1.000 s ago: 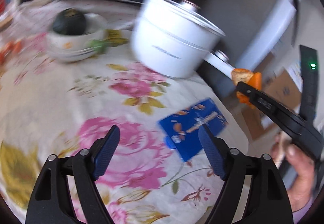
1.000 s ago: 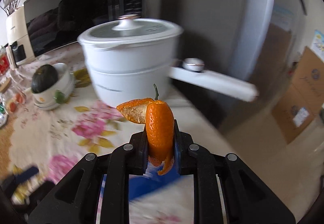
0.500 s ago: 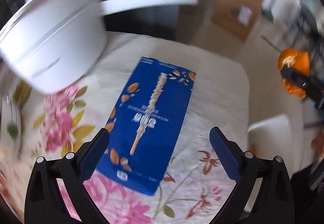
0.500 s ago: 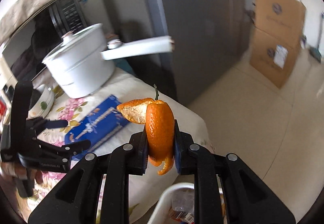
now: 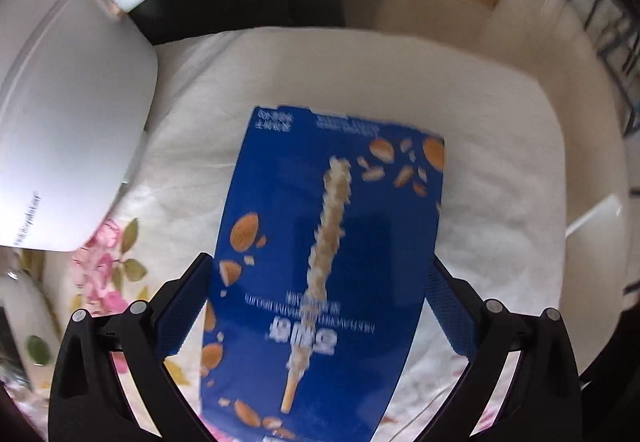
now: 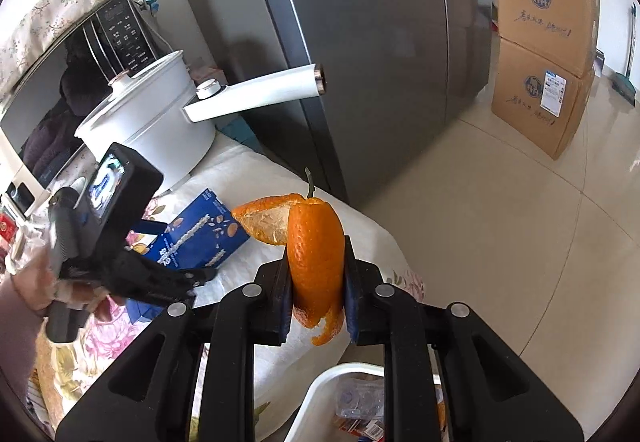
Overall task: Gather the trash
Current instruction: 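Grasp the blue biscuit box with the left gripper while the right holds the peel, then carry both to the white bin, open the right gripper while the left releases the box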
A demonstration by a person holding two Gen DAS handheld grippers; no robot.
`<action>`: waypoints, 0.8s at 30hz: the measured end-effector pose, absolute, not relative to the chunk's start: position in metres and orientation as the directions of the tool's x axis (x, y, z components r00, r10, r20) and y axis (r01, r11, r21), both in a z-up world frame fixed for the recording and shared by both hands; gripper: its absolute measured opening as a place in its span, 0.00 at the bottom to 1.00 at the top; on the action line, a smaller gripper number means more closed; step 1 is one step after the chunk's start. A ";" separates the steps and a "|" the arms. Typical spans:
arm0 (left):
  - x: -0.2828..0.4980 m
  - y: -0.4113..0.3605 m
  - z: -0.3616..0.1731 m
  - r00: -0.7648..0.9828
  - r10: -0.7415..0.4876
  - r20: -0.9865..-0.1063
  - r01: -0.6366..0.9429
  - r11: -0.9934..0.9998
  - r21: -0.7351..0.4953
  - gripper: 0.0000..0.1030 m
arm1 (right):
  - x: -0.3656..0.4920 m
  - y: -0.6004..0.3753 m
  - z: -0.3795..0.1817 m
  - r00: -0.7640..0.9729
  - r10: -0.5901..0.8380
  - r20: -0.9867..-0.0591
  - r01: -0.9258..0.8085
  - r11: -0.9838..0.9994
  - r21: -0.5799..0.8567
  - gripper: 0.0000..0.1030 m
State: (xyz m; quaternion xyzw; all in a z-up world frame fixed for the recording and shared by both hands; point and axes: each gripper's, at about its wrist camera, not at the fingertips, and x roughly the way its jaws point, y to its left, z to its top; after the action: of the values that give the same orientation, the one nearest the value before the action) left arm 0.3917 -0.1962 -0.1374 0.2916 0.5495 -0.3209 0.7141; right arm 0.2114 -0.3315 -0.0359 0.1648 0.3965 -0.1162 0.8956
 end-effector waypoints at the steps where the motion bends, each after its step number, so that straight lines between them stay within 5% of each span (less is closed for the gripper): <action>1: 0.395 -0.193 -0.138 0.183 -0.152 -0.971 0.760 0.648 0.042 0.95 | 0.212 -0.331 -0.035 0.659 -0.075 -0.748 0.335 0.920 0.203 0.19; 14: 0.356 -0.137 -0.128 0.377 -0.253 -0.891 0.528 0.849 -0.018 0.90 | 0.204 -0.326 -0.032 0.668 -0.063 -0.742 0.322 0.923 0.211 0.19; 24: 0.299 -0.069 -0.096 0.570 -0.318 -0.758 0.222 0.947 -0.231 0.90 | 0.183 -0.310 -0.029 0.675 -0.094 -0.732 0.295 0.944 0.151 0.19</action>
State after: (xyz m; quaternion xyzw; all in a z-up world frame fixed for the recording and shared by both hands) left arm 0.2988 -0.0694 -0.0958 -0.0548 0.4379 -0.1526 0.8843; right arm 0.1826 -0.3102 -0.0288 0.1294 0.3887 -0.1072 0.9059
